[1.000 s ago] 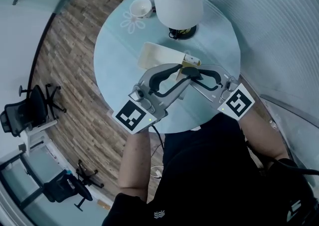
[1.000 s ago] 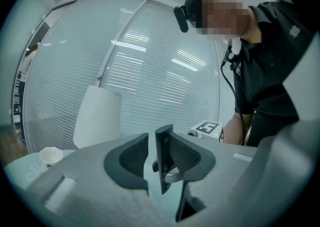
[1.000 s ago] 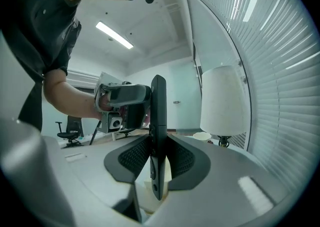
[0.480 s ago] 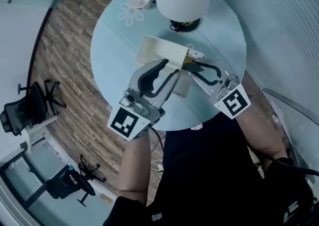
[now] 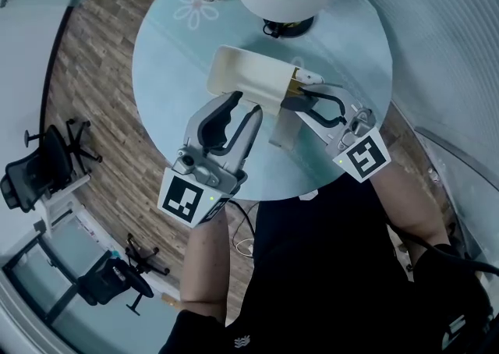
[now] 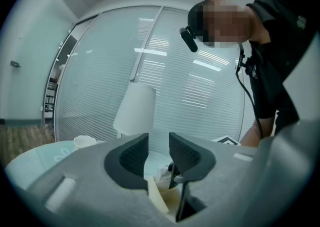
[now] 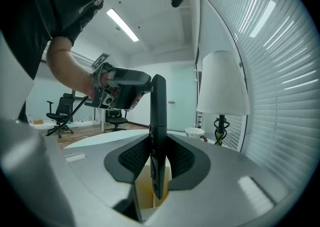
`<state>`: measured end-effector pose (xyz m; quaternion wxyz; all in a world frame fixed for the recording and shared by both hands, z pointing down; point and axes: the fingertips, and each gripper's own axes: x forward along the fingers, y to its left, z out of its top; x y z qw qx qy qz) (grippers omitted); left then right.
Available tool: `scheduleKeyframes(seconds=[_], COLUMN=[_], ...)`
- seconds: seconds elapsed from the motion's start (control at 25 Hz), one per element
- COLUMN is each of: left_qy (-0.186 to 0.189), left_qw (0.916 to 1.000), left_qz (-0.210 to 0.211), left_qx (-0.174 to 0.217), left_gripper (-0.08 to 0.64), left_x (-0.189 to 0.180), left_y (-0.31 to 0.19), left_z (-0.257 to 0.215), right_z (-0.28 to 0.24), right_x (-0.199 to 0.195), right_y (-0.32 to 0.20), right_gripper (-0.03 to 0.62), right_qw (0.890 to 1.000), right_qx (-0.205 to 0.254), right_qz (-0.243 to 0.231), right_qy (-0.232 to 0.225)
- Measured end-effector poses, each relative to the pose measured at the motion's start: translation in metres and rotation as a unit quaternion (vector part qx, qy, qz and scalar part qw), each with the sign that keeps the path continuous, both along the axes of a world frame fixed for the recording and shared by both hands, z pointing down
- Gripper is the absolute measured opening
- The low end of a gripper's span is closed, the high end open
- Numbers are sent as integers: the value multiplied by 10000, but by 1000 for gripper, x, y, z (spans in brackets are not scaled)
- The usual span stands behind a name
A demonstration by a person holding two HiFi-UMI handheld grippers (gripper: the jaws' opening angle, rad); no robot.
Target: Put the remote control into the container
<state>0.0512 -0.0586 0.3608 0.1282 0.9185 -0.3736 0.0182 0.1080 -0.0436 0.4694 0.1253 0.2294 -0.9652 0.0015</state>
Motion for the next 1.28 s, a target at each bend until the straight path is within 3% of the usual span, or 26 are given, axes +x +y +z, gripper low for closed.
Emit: scheduleKeyframes(seconds=[0.48,0.68,0.84,1.04,1.16,1.28], left_qy=[-91,-105,-114,-84,-81,-51], left_qw=[9998,9997,9998,9998,9999,9991], left_qz=[-68,-89,-76,-102,5,344], left_qx=[-187,-184,-169,-138,-118,-242], left_gripper=[130,130,129,129,130,130], left_x=[-4,-5,-3,-6,-3,9], left_y=[1,1,2,1,2,8], left_z=[18,19,18,15,14,14], right_z=[18,33,25,14,3,-8], right_x=[4,4,-1,0,-3,0], right_y=[7,16,18,13,13,11], right_gripper=[101,106,95,95,95,95], right_qw=[9998,10000,9998,9997,9990,9981], right_qx=[128,-44,192,152,354,103], right_qz=[96,57,-88,-15,-93,-24], right_qy=[-110,-23,-4,-163,-239,-605])
